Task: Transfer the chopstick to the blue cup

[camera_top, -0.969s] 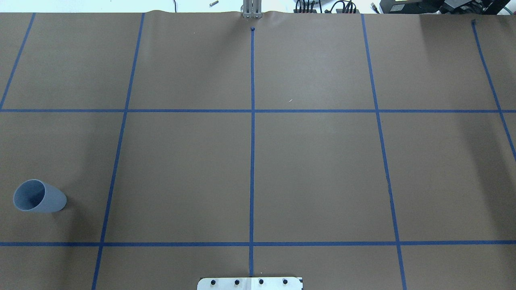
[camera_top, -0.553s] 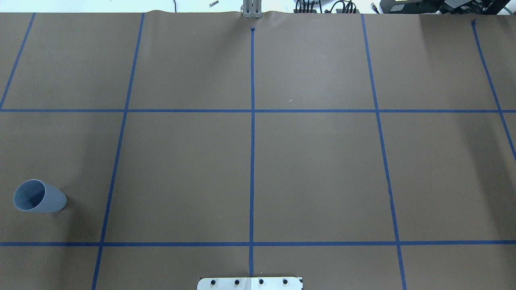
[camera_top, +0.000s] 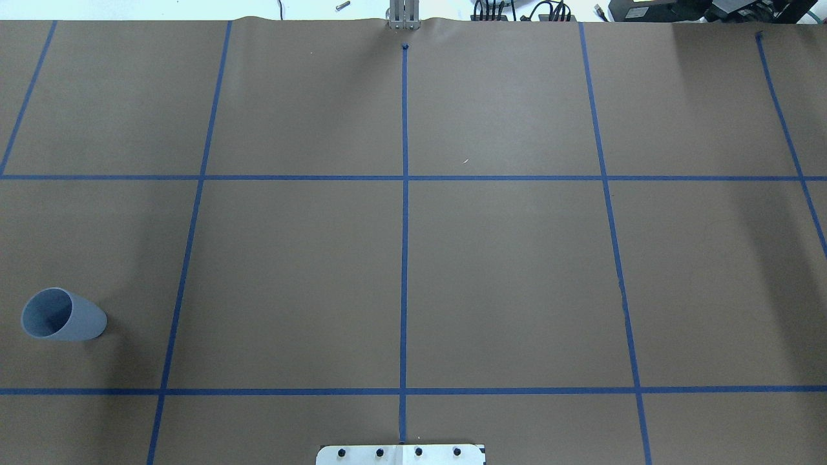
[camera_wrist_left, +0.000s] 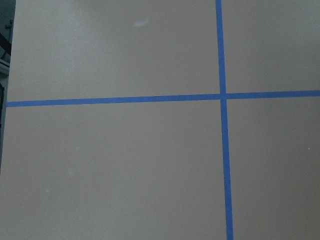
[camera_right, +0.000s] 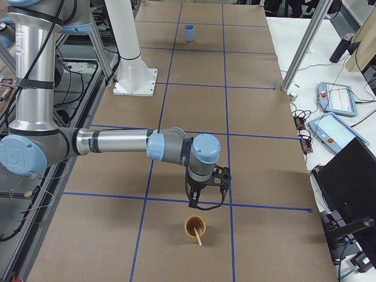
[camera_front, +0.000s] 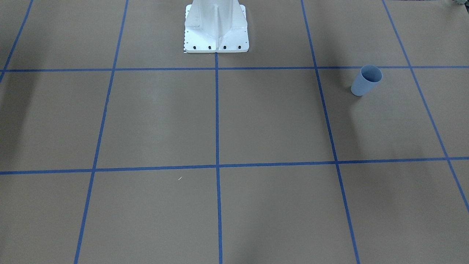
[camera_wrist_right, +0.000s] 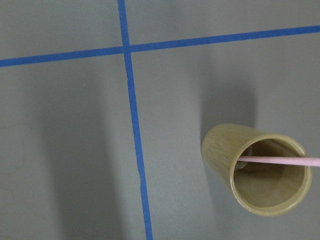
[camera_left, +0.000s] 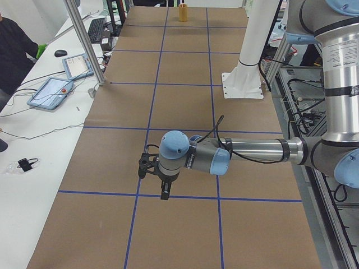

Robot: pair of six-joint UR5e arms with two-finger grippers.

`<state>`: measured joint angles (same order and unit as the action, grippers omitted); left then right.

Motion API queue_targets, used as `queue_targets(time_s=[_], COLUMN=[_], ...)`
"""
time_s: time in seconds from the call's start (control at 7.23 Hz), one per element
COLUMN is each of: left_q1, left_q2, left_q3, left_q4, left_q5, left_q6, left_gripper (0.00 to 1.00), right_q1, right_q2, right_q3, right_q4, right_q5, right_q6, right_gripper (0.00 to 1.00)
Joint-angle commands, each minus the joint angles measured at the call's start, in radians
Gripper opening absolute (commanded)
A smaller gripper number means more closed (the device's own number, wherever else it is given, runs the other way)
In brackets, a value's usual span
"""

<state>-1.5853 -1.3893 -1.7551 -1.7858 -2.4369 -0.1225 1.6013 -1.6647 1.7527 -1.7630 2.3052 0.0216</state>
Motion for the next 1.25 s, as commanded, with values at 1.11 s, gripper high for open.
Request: queue_targets(time_s=[1.11], left_q1=[0.565], left_q2=[0.154], left_q3=[-0.096], left_q4=[-0.607], left_q5=[0.099], left_q6=[-0.804], left_gripper=[0.98], right_q1=[0.002], right_q2=[0.002], right_q3=[-0.009], right_q4=[0.048], right_q5=[0.063], right_q6=[0.012], right_gripper=[1.00])
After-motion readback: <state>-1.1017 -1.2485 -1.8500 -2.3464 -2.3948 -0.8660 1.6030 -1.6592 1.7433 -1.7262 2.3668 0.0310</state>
